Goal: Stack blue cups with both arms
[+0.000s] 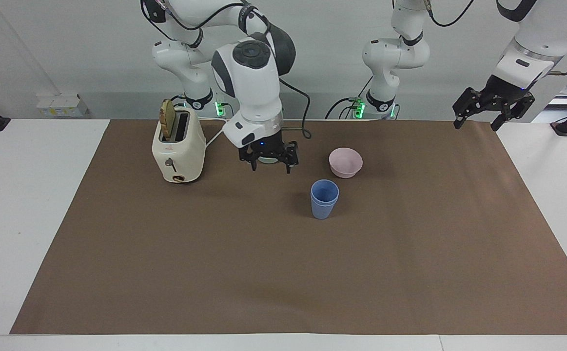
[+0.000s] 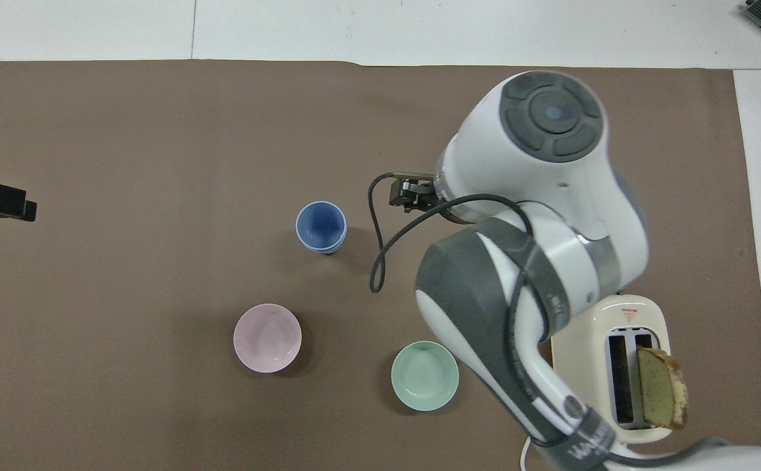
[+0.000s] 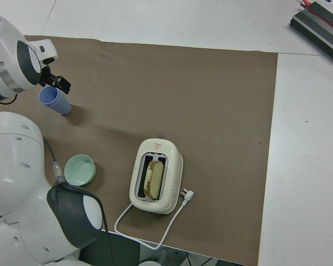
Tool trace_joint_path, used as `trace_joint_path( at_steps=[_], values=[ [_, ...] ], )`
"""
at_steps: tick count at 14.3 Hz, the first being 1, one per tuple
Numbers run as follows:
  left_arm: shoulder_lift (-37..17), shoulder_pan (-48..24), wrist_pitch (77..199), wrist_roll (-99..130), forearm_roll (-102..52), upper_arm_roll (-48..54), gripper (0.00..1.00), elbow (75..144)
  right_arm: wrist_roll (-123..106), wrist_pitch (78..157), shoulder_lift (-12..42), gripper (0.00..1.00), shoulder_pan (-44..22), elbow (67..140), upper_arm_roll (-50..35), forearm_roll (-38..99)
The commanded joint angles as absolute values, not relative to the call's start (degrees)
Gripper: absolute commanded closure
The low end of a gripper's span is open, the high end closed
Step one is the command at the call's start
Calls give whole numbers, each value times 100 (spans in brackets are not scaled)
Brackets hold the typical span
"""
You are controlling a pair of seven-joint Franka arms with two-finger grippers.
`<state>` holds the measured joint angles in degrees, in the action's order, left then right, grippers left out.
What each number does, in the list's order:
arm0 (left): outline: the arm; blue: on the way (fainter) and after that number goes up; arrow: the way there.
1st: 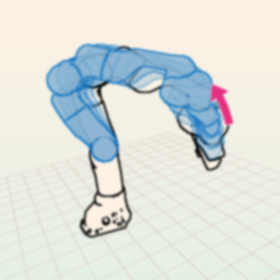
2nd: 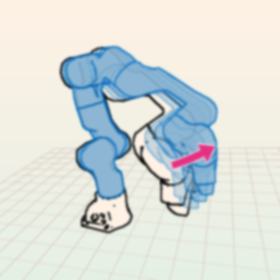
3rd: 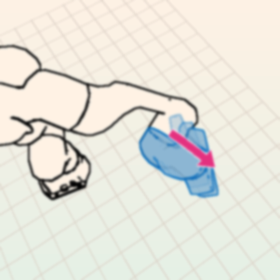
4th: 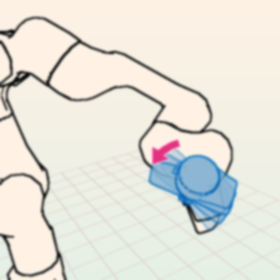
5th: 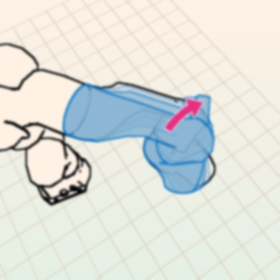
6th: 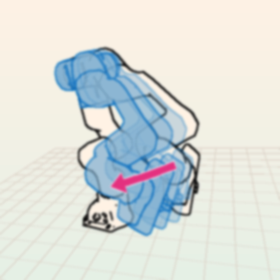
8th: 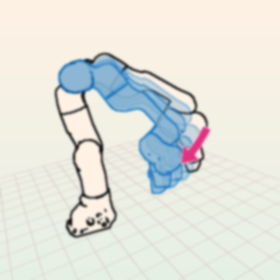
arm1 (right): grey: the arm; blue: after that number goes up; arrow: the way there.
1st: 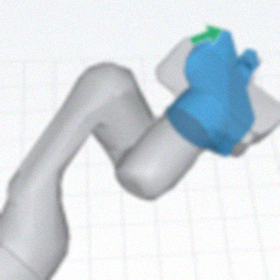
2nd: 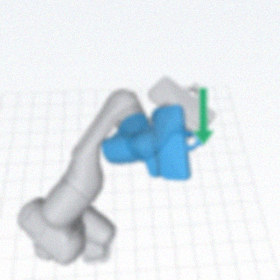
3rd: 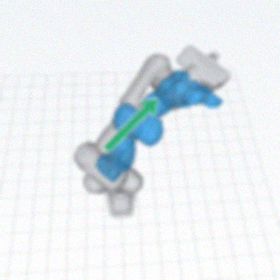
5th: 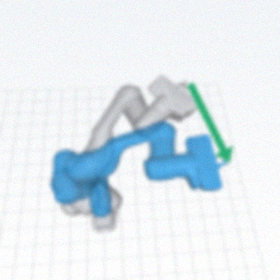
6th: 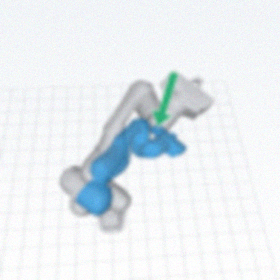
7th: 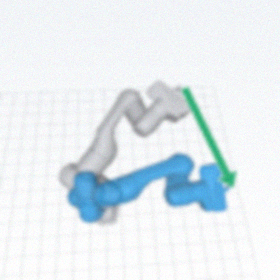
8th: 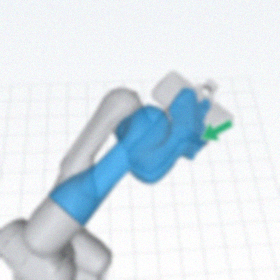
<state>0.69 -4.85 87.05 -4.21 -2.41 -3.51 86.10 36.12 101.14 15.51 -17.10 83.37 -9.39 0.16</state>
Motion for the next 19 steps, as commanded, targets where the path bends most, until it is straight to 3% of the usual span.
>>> trace_joint_path(
  at_steps=[1,4,8,19],
  values=[
    [193,-396,8684,-369,-167,-272,0,8736,3227,9748,1188,0,-1215,8394,-993,-79],
    [193,-396,8684,-369,-167,-272,0,8736,2165,9265,993,0,-564,8341,-1011,-70],
    [193,-396,8684,-369,-167,-272,0,8736,927,8579,967,0,95,7674,-949,-359],
    [115,-440,8588,-369,-132,-264,0,8631,492,8473,809,0,1099,7708,-852,18]
  ],
)
